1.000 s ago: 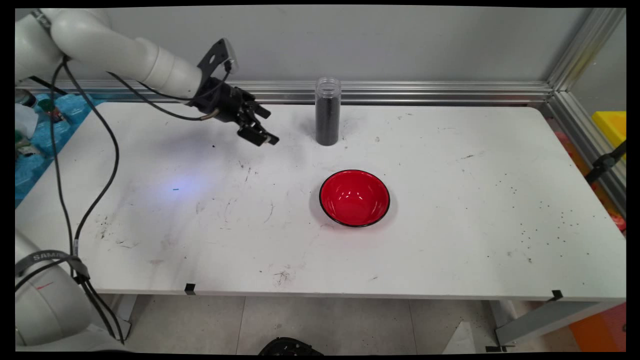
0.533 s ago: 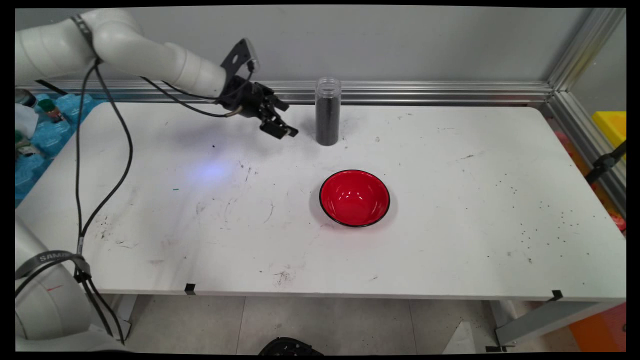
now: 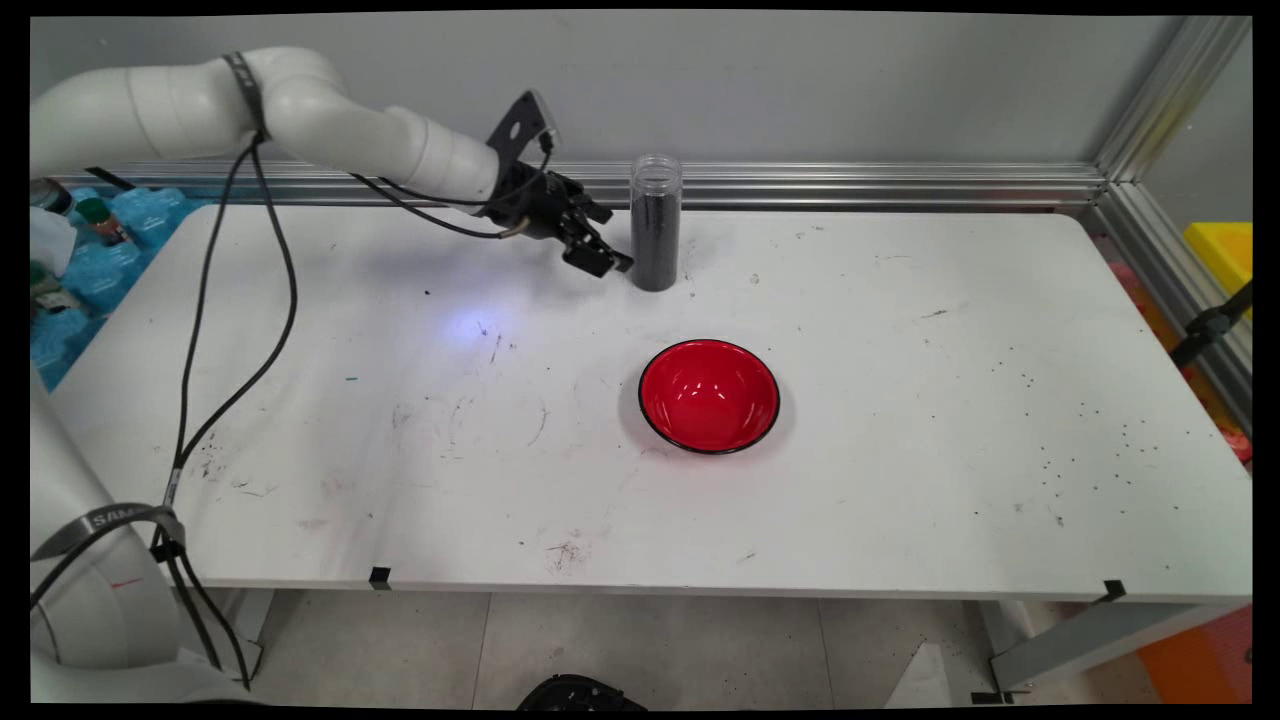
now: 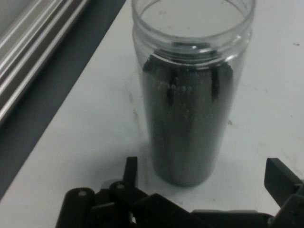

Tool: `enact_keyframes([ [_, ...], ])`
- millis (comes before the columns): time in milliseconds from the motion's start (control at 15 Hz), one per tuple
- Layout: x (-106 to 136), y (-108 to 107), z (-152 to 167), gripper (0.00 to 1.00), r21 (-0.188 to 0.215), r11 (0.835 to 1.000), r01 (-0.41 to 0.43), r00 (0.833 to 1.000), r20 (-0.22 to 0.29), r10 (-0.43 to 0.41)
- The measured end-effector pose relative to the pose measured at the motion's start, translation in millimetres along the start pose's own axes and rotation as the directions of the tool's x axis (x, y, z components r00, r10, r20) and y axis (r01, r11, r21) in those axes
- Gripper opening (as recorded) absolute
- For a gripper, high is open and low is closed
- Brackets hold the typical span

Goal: Pick up the black seasoning powder from the table

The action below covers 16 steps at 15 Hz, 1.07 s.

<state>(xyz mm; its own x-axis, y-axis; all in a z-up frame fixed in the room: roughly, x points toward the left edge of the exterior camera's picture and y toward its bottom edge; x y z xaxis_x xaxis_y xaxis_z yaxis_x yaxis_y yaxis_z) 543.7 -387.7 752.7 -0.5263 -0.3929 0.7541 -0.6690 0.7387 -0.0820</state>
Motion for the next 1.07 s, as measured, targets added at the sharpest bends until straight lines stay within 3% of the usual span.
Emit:
enact_keyframes([
  [600,-3.0,-10.7,41.5,1.0,-0.024,0.996,0.081,0.997,-0.012,-0.082],
  [1067,-7.9,-13.3,63.8,1.0,-0.05,0.996,0.074,0.997,-0.012,-0.075],
])
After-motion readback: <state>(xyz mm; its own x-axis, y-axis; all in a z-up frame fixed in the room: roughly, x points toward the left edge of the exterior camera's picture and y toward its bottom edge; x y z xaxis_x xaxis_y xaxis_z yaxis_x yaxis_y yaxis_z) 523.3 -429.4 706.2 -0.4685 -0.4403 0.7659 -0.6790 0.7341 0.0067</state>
